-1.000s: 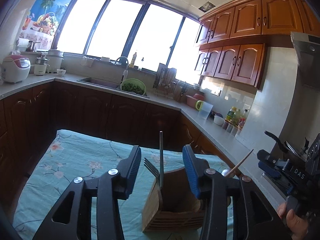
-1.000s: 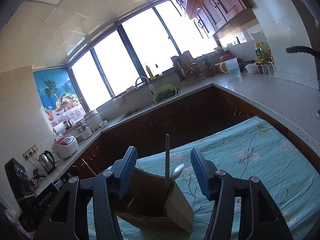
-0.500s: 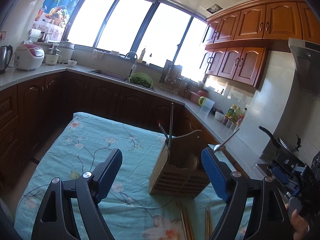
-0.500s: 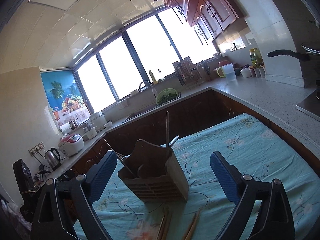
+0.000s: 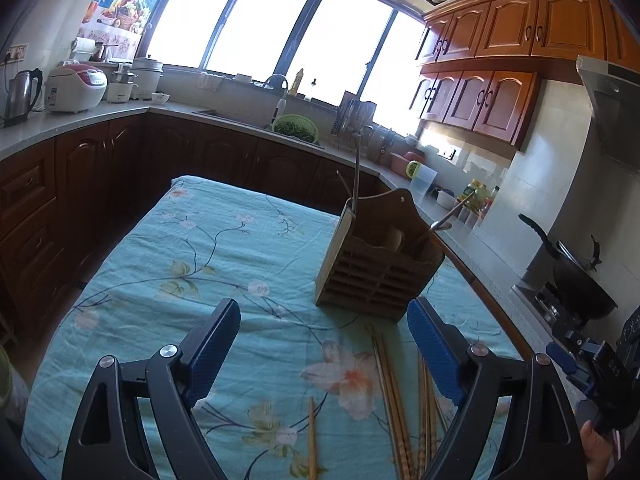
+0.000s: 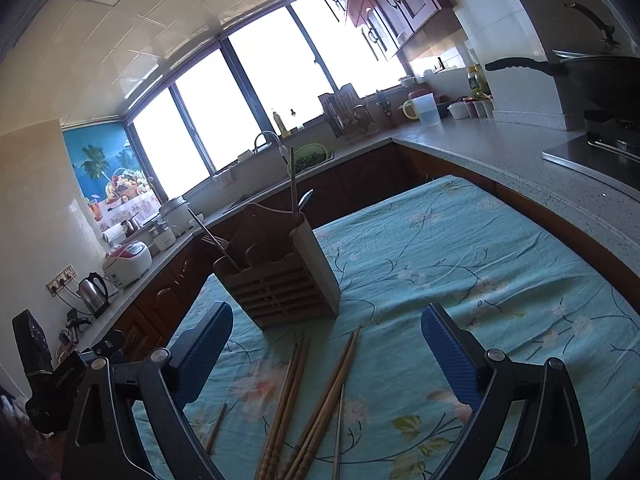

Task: Organize utensils
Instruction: 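Move both grippers back to the wooden chopsticks on the tablecloth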

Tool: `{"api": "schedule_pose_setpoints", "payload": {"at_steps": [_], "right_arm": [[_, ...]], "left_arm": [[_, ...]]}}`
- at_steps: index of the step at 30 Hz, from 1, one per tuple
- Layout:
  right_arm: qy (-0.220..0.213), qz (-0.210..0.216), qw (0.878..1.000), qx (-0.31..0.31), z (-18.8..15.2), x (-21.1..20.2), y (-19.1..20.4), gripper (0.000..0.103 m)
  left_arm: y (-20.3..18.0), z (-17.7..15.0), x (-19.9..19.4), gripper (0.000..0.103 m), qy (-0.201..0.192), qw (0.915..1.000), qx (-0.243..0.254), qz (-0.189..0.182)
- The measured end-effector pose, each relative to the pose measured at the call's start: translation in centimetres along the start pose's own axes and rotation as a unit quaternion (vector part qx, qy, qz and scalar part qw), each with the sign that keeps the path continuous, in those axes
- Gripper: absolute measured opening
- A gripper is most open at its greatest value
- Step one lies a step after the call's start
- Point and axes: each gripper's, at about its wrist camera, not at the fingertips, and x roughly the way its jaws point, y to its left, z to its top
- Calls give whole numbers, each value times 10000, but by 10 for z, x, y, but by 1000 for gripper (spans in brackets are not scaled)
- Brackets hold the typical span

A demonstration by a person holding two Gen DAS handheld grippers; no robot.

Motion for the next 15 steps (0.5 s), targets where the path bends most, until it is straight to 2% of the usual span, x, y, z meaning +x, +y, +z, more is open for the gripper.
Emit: {"api": "schedule_pose_setpoints", "payload": {"at_steps": [15], "right_arm": [[490, -230, 9984, -144, -33, 12, -6, 96]], "left_arm": [[-7, -12, -6, 86, 651, 9969, 330, 304]]}}
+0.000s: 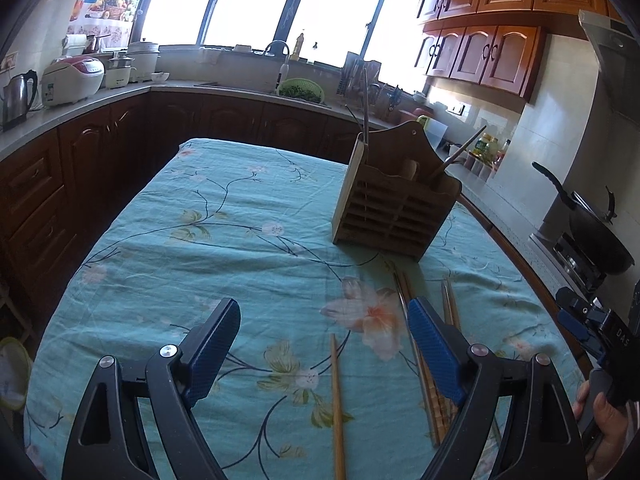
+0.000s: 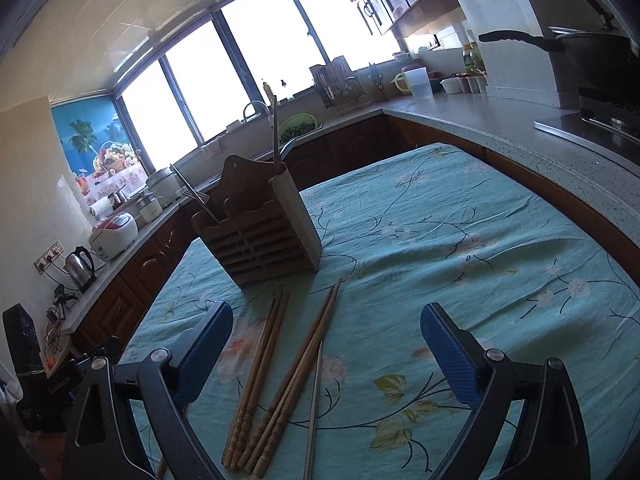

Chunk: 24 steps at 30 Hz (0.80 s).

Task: Organize utensils
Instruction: 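Move both grippers back to the wooden chopsticks on the tablecloth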

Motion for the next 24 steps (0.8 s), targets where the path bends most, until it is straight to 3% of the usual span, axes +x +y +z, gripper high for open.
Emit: {"api": "schedule_pose_setpoints", "payload": {"at_steps": [4, 9, 13, 22, 24], "right_arm": [[112, 1, 9999, -31, -3, 6, 2, 93], [327, -55, 9994, -69, -5, 18, 5, 72], [553, -112, 9984, -81, -5, 32, 5, 51], [1148, -136, 9933, -69, -5, 81, 8, 35], [1251, -179, 9920, -37, -5, 92, 7, 33]], "left_arm": [[-6, -2, 3, 86, 172, 9997, 140, 65], [-19, -5, 18, 83, 601, 9965, 535, 214], [-23, -8, 35, 63, 1057, 9921, 647, 206], [-26, -10, 70, 34, 1807, 9804, 782, 58], [-28, -10, 75, 34, 1859, 9782, 919, 44]]}}
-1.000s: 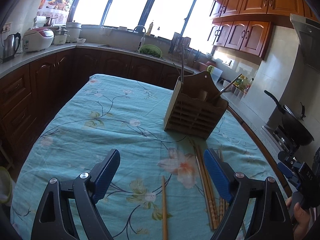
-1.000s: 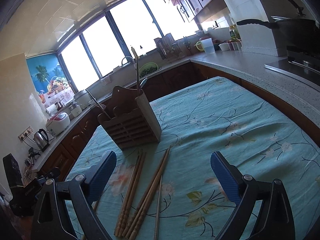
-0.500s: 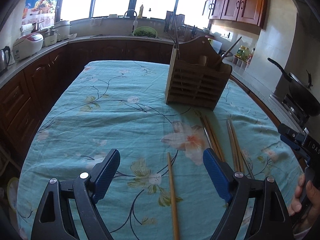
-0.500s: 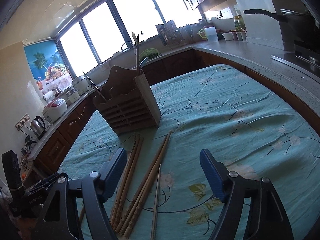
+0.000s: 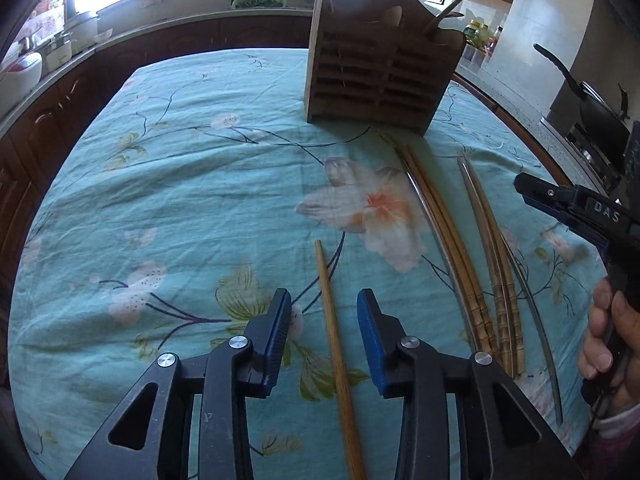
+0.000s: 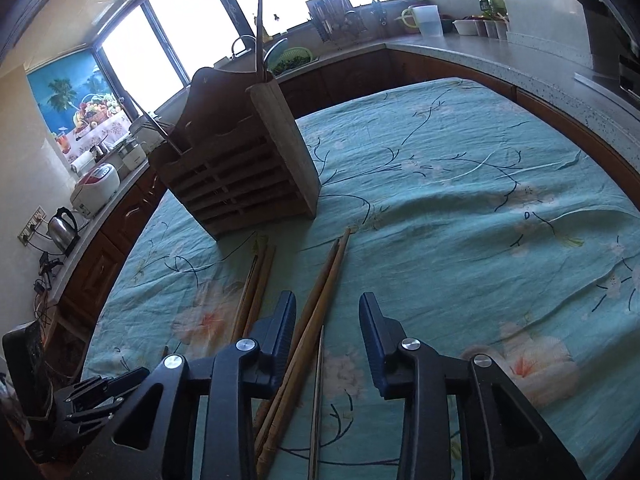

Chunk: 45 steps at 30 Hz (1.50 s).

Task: Organize utensils
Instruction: 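Move both grippers back to the wooden chopsticks on the tablecloth, then grasp a wooden chopstick with the left gripper while the right gripper grasps another, then lift both wooden chopsticks and carry them over the wooden holder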

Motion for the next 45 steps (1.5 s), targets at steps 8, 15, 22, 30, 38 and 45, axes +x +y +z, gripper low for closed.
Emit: {"api": "schedule_pose_setpoints", "payload": {"at_steps": [8, 15, 22, 30, 38, 45], "right_arm": [[310, -186, 9993, 100, 19, 41, -4, 22], [422, -370, 9983, -133, 29, 63, 3, 9], [221, -185, 9995, -119, 29, 39, 6, 6], [-204, 219, 9995, -130, 35, -12, 18, 5], [-794, 589, 9948, -241, 48, -68, 38, 5], [-1372, 731, 9870, -416, 61, -111, 52, 5]], "left_arm": [[-1, 7, 15, 12, -6, 9995, 269, 164], [3, 12, 20, 4, -50, 9998, 203, 51], [17, 17, 8, 3, -184, 9990, -206, -341], [28, 25, -37, 3, -720, 9946, -421, -624], [35, 28, -89, 3, -1293, 9865, -491, -876], [40, 33, -127, 3, -1761, 9782, -444, -1003]]}}
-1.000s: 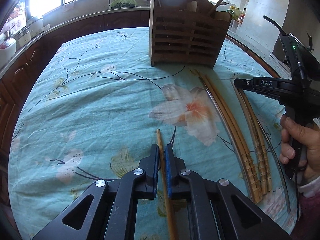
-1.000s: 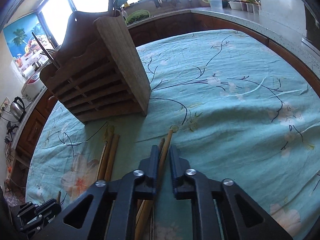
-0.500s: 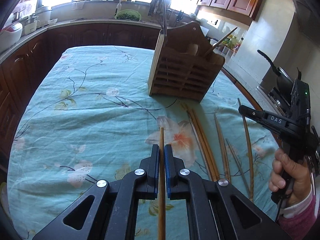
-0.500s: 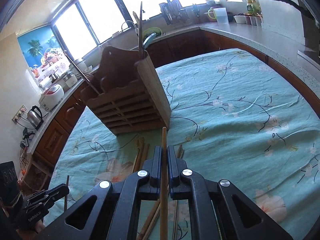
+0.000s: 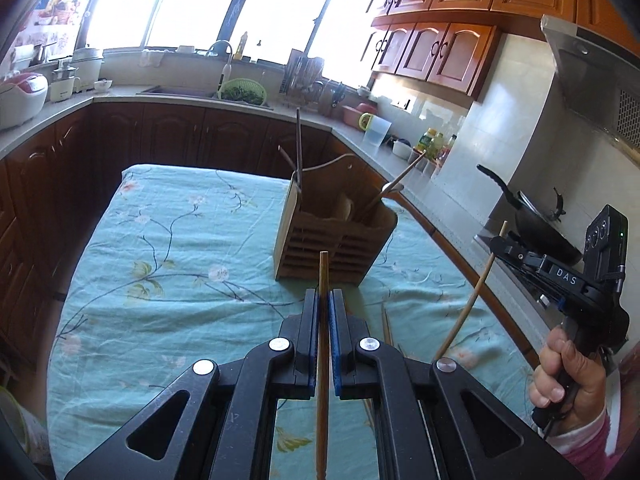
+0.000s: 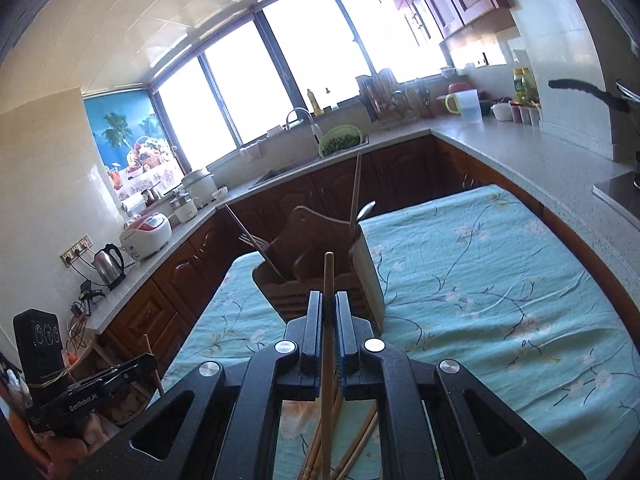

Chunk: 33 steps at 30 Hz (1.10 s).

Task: Organize utensils
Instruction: 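Lift both wooden chopsticks and carry them over the wooden holder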

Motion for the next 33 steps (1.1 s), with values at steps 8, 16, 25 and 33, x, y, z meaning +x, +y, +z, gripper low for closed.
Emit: {"api": "schedule_pose_setpoints", "payload": {"at_steps": [8, 16, 25, 33], "right_arm": [[-166, -9, 9999, -46, 12, -7, 0, 5], [-136, -20, 9999, -23, 11, -3, -3, 5], [-255, -49, 9997, -33, 18, -1, -3, 5], [-800, -116, 9967, -88, 60, -1, 1, 5]], "left_arm": [[3, 10, -15, 3, -329, 9995, -6, -26], [6, 14, -7, 3, -381, 9992, -72, 12], [8, 33, -1, 3, -685, 9974, -218, -22], [2, 76, 7, 3, -1372, 9905, -59, 0]]}}
